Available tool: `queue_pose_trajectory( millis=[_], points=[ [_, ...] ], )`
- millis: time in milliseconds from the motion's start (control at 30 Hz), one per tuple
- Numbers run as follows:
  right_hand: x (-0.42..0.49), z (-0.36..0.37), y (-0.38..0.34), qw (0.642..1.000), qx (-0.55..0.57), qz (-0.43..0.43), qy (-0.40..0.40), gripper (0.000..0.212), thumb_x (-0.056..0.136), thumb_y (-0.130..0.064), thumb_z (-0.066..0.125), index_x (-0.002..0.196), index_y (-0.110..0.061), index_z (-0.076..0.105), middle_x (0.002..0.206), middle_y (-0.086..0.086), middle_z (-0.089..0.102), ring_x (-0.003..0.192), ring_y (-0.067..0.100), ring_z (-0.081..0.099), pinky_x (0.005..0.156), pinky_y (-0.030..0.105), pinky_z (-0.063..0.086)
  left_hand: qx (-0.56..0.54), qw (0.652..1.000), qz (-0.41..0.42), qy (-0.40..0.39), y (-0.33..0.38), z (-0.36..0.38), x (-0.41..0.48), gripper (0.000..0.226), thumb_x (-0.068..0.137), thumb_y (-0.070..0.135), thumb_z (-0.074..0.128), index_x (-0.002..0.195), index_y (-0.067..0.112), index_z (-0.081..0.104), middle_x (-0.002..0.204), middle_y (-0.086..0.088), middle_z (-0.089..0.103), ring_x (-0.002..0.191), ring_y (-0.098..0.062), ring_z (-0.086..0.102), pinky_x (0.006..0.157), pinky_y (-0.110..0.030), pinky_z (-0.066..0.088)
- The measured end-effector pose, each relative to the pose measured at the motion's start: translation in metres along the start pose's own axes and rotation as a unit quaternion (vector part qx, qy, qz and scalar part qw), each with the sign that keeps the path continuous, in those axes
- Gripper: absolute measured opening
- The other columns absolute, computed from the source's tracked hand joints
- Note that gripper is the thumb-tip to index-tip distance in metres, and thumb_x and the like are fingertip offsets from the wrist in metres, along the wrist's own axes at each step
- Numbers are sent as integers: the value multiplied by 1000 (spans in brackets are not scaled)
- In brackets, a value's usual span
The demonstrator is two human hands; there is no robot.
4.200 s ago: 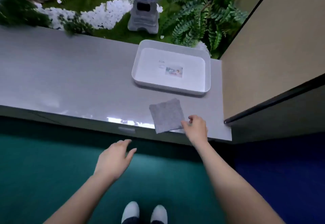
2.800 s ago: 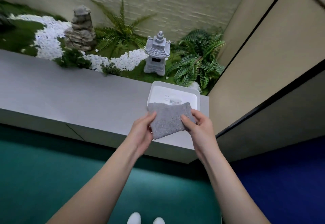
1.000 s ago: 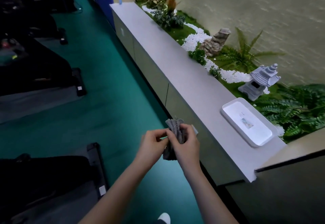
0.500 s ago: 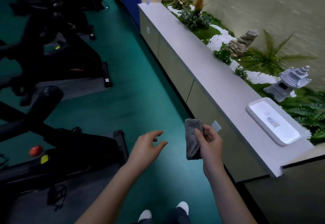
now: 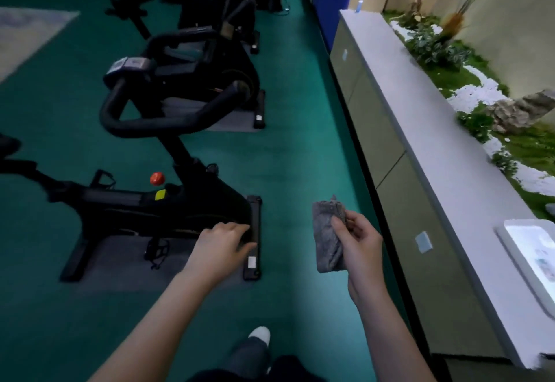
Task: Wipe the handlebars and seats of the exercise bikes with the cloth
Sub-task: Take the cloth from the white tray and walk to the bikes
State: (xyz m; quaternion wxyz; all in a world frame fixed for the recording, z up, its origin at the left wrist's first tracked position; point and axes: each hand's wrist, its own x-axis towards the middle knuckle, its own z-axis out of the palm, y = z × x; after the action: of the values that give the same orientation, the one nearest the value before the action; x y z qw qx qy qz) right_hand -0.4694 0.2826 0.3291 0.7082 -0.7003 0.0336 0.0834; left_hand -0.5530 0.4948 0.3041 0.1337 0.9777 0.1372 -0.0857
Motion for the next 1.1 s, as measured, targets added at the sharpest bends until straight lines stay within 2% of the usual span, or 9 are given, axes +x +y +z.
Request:
queue_pose_trajectory(
  millis=[167,300,400,633,933,1100],
  points=[
    [-30,9,24,998,-11,24,-55,13,88,-6,64,86,-20,66,73,-11,71,69,0,64,60,14,50,0,995,-101,-8,-36,20,-61,54,94,54,39,138,23,44,135,2,53,124,-19,47,99,-34,39],
    [-48,24,31,995,-31,38,-85,10,88,-7,64,89,-16,66,84,0,69,76,10,63,72,26,51,-5,988,-156,4,-63,23,-95,53,94,55,38,137,25,44,135,3,52,125,-20,46,99,-36,36],
    [-60,38,31,994,-51,31,-96,11,88,-6,64,90,-17,65,86,2,68,81,15,62,76,30,51,-23,984,-178,17,-81,23,-110,54,94,55,38,138,23,44,136,2,51,125,-20,46,99,-37,36],
    [-93,98,37,990,-97,20,-99,12,90,-9,62,88,-20,65,84,2,67,80,16,61,77,35,50,-55,986,-154,44,-138,20,-124,54,93,54,41,137,22,46,139,2,50,126,-19,45,99,-35,37],
    [-162,227,61,992,-118,7,-43,8,90,-8,61,96,-12,64,90,5,67,87,19,61,82,37,50,-61,992,-109,28,-274,-9,-155,47,94,49,44,133,23,51,135,4,54,124,-19,47,98,-35,37],
    [-188,271,60,993,-115,-14,-5,9,92,-7,59,99,-9,63,97,11,67,94,25,62,91,50,50,-115,988,-97,44,-332,-28,-161,45,94,45,48,132,21,52,132,4,56,124,-18,48,99,-34,39]
  ],
)
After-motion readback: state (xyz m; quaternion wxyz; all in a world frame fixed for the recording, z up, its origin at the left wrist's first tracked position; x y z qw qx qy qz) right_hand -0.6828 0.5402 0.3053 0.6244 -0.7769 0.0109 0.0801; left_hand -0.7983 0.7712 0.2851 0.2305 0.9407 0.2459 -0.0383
